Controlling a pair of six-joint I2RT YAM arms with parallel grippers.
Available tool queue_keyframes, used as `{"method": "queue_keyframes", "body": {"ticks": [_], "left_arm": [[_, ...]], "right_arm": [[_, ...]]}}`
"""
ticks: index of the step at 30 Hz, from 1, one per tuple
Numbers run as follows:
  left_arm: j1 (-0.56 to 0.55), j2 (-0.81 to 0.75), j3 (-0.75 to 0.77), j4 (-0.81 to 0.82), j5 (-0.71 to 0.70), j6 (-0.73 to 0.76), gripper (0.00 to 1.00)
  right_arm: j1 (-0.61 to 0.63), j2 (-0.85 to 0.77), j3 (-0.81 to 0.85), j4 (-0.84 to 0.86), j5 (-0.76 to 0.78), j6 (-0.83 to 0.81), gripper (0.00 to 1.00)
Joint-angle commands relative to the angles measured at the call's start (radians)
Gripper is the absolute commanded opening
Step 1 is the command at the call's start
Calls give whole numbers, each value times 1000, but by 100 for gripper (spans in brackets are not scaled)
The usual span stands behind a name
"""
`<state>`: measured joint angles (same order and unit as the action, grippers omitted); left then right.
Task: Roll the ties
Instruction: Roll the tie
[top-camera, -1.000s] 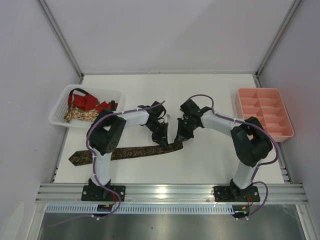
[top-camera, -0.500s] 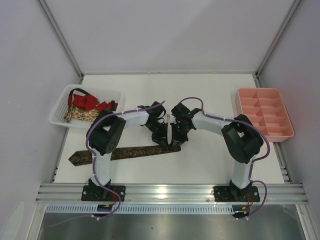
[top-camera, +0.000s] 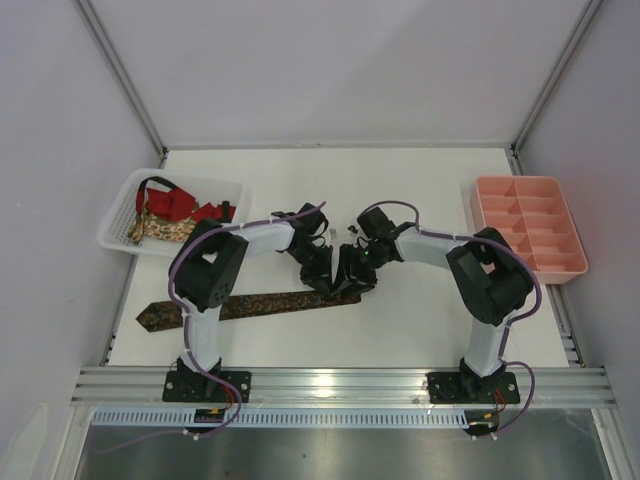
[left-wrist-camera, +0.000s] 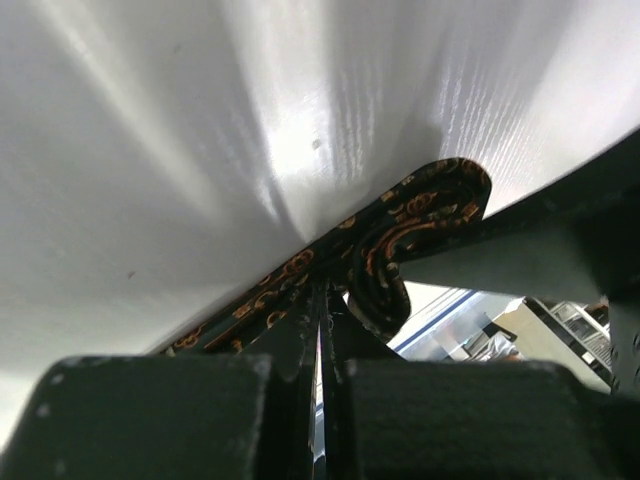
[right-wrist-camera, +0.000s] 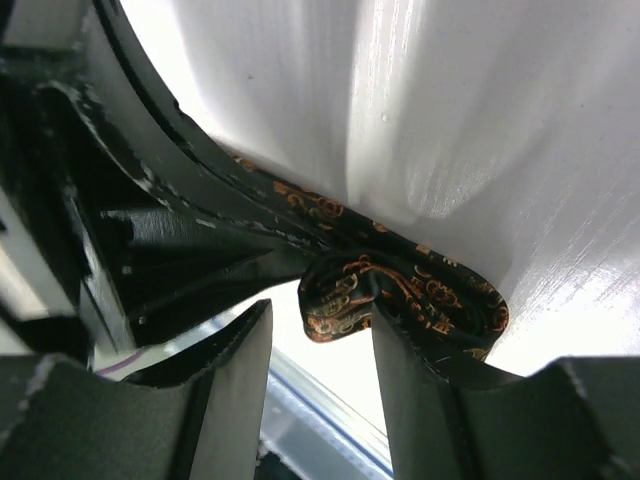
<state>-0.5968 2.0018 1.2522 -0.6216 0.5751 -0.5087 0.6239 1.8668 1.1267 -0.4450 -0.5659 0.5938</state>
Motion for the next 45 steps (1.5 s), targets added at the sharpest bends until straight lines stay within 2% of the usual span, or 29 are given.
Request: {"method": "queue_keyframes", "body": {"ticks": [1,6,12,17,22,24,25,38,41,42,45], "left_arm": [[23,-55,-26,-3,-17,4,0],[48,-86,-36,-18,5,6,0],[54,-110,-34,-38,12,-1,0],[54,-144,-17,-55,22,-22,1],[51,-155,-2,-43,60,-54,0],[46,-153,3,-33,66,-62,0],[43,-149,6,-30,68,-62,1],[17,-23,-10,46,94,-80,0],[17,-18,-20,40,75,-70,0],[18,-18,-22,36,69,-59,0],[28,-20,-39,36,63,-56,0]], "right_arm": [[-32,-34,-100,190,-109,41,50],[-52,-64,-169,371,-193,90,50],[-70,-55,-222,433,-233,98,45],[-81,-38,-254,486,-249,113,34],[-85,-11,-228,450,-239,89,16],[-89,8,-214,404,-233,77,3],[-89,14,-208,394,-230,74,0],[-96,-46,-157,255,-212,31,1],[-124,-99,-157,195,-192,3,6],[-133,-112,-157,175,-178,-17,14],[-162,-145,-154,106,-166,-55,26]]}}
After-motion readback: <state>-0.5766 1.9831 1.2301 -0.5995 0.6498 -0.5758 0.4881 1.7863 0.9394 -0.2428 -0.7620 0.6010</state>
